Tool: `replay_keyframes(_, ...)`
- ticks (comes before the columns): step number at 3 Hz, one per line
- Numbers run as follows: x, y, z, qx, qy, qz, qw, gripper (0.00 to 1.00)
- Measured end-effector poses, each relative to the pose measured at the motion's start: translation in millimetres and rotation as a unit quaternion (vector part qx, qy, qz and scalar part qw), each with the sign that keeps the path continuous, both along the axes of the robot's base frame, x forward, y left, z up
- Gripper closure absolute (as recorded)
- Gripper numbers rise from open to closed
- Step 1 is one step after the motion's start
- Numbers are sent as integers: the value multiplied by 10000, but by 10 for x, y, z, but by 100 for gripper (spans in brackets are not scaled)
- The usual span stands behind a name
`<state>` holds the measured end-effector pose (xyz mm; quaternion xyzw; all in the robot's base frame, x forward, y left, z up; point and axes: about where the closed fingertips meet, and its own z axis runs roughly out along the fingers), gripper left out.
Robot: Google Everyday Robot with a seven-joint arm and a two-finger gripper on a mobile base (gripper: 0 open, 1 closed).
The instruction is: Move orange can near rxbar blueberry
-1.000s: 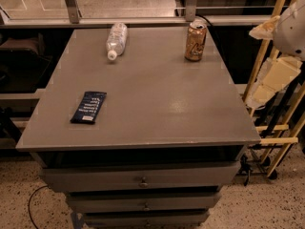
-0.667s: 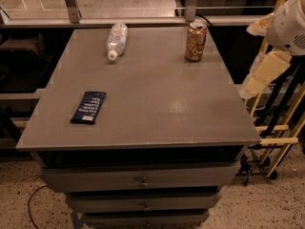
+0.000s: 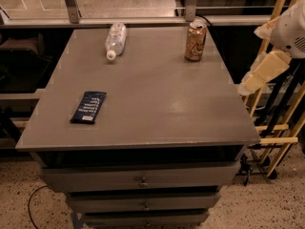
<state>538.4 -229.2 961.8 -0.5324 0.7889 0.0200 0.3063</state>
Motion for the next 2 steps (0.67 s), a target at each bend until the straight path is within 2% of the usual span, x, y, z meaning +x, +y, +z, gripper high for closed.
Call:
replay_keyframes(1,263,-178,-93,748,-124,-686,9948,0)
replay_keyframes(2,620,-270,-153,1313,-314,-1145,9842,0)
